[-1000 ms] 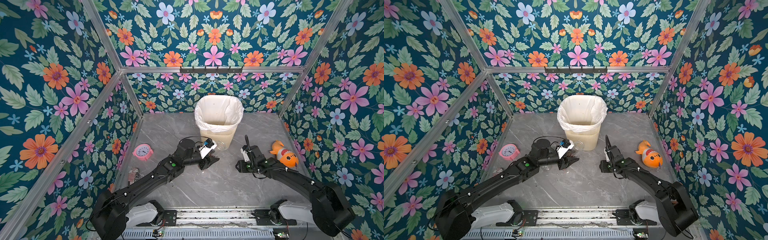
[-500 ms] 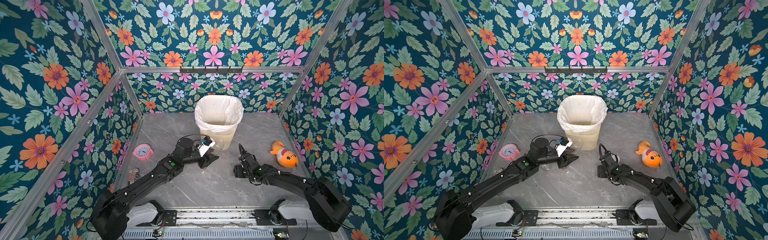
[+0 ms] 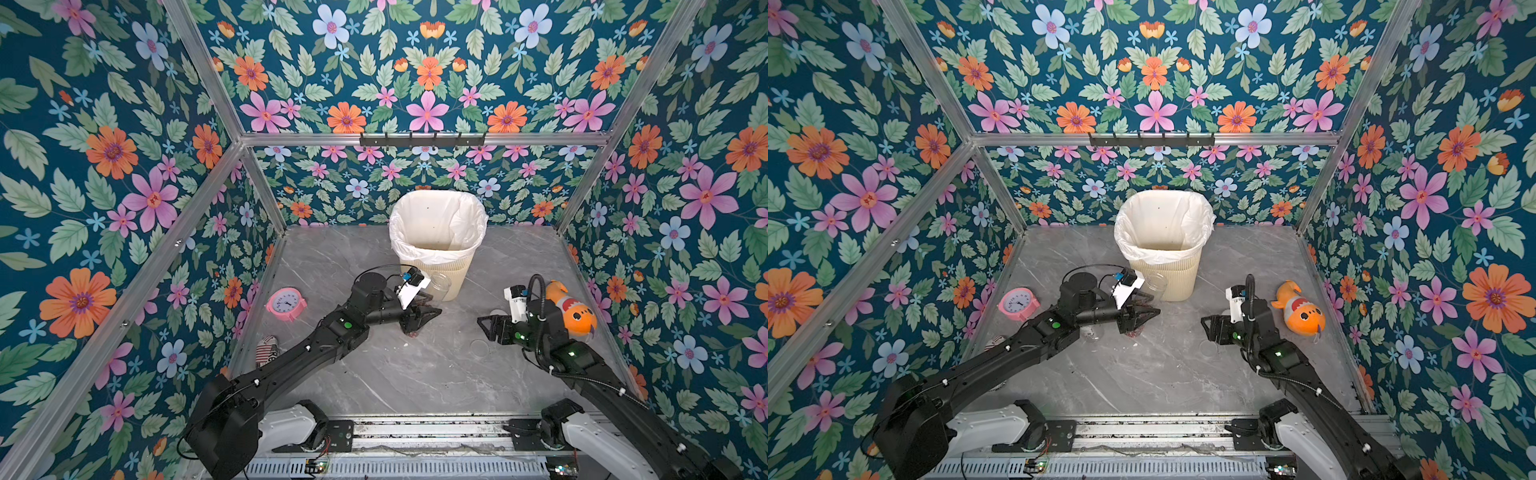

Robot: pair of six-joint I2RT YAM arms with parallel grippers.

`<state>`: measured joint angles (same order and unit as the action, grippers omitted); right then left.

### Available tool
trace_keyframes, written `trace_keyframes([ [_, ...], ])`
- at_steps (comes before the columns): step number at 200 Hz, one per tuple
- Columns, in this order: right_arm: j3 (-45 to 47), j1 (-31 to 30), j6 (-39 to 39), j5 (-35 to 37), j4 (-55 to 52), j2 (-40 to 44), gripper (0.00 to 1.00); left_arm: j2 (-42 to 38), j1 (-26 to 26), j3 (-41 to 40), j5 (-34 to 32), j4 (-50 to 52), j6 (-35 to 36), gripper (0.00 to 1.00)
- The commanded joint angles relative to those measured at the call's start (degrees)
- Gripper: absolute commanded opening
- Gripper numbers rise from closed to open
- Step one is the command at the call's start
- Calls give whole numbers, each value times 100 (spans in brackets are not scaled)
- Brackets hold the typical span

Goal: Empty the moldy dried flower tea in the jars
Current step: Place the lid at the center of the board, then pour the moldy dried flower tea into the trash bin.

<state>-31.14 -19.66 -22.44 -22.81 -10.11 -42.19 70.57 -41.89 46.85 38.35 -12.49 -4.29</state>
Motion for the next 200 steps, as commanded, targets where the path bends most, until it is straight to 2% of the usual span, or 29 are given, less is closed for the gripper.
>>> trace_keyframes([
  [1, -229, 28, -66, -1347, 1050, 26, 85, 105, 7, 141, 460, -432, -302, 23],
  [28, -518, 27, -921, -2010, 2688, -560, 86, 186, -9, 259, 618, -624, -555, 24],
  [47, -633, 7, -1650, -2196, 3835, -1020, 87, 177, -57, 319, 399, -711, -647, 24],
  [59, -769, -86, -1876, -2207, 4198, -1265, 88, 199, -105, 392, 144, -677, -684, 24],
  [96, -1272, -763, -1337, -1863, 3841, -1595, 88, 324, -277, 565, -677, -614, -799, 24],
  [136, -1483, -943, -1285, -1149, 3495, -1877, 87, 414, -433, 675, -1361, -590, -807, 24],
  [165, -1678, -1157, -1028, -568, 3036, -2032, 81, 405, -565, 711, -1943, -609, -811, 24],
  [200, -1866, -1215, -1067, -555, 3017, -2329, 73, 493, -680, 808, -2099, -501, -678, 24],
])
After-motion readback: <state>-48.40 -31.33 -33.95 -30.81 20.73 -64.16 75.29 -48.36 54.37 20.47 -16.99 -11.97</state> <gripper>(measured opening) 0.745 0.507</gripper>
